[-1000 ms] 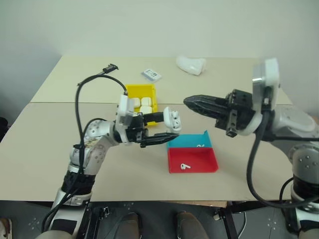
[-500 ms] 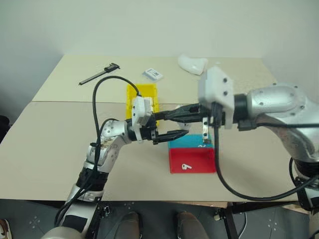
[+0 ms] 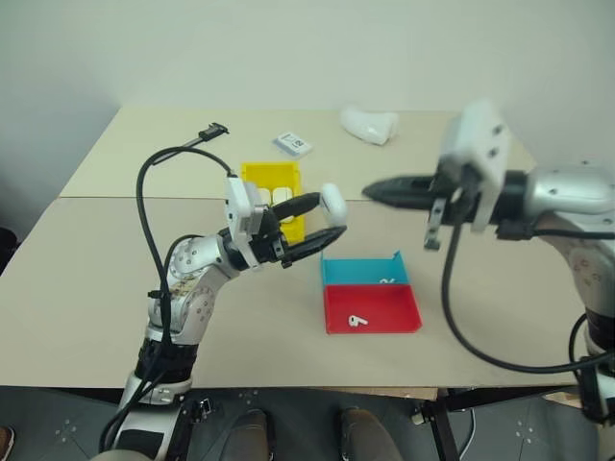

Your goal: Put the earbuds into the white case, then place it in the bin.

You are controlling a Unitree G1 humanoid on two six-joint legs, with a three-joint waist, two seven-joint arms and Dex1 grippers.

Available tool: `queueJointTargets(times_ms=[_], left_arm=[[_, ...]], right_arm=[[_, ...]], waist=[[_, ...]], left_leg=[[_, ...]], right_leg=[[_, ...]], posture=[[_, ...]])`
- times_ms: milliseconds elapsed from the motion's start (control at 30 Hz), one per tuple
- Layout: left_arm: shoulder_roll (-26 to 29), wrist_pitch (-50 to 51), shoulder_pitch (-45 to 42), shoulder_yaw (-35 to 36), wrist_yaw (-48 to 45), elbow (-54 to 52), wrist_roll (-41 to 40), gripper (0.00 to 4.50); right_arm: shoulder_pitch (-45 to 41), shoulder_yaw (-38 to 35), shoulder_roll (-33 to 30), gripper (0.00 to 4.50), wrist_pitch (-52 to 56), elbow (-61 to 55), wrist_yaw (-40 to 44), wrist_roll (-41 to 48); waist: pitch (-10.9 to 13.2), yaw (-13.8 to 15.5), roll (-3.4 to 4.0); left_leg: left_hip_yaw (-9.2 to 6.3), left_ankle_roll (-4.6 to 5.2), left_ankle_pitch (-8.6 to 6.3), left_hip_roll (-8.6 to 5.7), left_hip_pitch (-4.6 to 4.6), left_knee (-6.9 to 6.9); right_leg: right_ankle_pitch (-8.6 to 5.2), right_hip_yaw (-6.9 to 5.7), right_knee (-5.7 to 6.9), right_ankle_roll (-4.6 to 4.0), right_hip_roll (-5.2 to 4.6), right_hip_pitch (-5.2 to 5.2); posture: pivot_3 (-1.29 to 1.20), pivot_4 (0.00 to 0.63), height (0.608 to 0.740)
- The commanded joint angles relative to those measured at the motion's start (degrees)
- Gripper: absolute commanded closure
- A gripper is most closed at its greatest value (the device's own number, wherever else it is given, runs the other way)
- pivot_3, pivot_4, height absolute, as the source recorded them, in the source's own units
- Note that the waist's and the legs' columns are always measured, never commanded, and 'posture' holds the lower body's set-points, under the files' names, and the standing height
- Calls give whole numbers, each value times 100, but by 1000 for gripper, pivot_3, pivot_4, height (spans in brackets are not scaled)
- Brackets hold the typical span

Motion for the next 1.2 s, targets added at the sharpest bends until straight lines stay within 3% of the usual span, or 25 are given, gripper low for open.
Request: queueJointTargets(times_ms=[33,133,367,533,633,833,1033,1133,1200], left_arm=[[-459,-286,-224,239,1804,210,940,1759],[-866,-493,-457,272,3206,850,1855,1759],[-1029,-672,-950,160,3710,2075,2329,1759],[-960,-742,-1261,176,3783,2677,2456,115],[-900,-909,-1245,222,3751,2611,2429,18],[-210,-307,-565,431,2635,1080,1658,18],[1383,899,928,1060,1163,-1370,325,18],[2201,1365,1967,1704,452,-2373,-531,18],[2439,1529,2400,1956,325,-2711,-855,18]], right_arm=[[762,-236,136,4474,79,-580,-460,-11],[1385,213,376,4474,59,-993,-969,-384],[1264,923,905,4474,154,-1129,-1571,-781],[1267,1060,905,4500,195,-1146,-1640,-933],[1306,1054,924,4500,190,-1154,-1651,-966],[1437,921,1130,4500,-147,-901,-1670,-1060],[1951,691,1551,4500,-1038,-564,-1751,-1411],[2163,402,1389,4500,-1123,-578,-1301,-1163],[2313,234,1248,4500,-1151,-628,-1002,-1000]], waist=[[-3,31,0],[-5,65,-4],[-5,-9,-3],[-6,-10,-3],[-5,-11,-3],[-6,-47,-2],[-6,-91,-1],[-6,-110,-1],[-6,-56,-1]], left_leg=[[1,0,0,-1,-1,0],[-8,0,0,-9,-2,2],[-3,0,0,-11,-10,2],[5,0,0,-14,-17,1],[7,1,0,-12,-19,1],[13,0,0,-7,-15,-2],[14,-2,1,0,-7,-6],[20,-3,1,4,1,-6],[22,-3,1,4,11,-6]], right_leg=[[0,0,-1,0,-2,-1],[4,-2,-8,9,-9,8],[8,8,-4,14,-1,-9],[8,6,-12,15,-5,-8],[8,6,-11,15,-5,-12],[9,7,-6,13,-3,-13],[8,10,-3,12,-2,-12],[7,14,-1,12,-7,-10],[6,12,-1,12,-13,-1]], posture=[[0,150,740],[0,150,740],[0,150,740],[0,150,740],[0,150,740],[0,150,740],[0,150,740],[0,150,740],[0,150,740]])
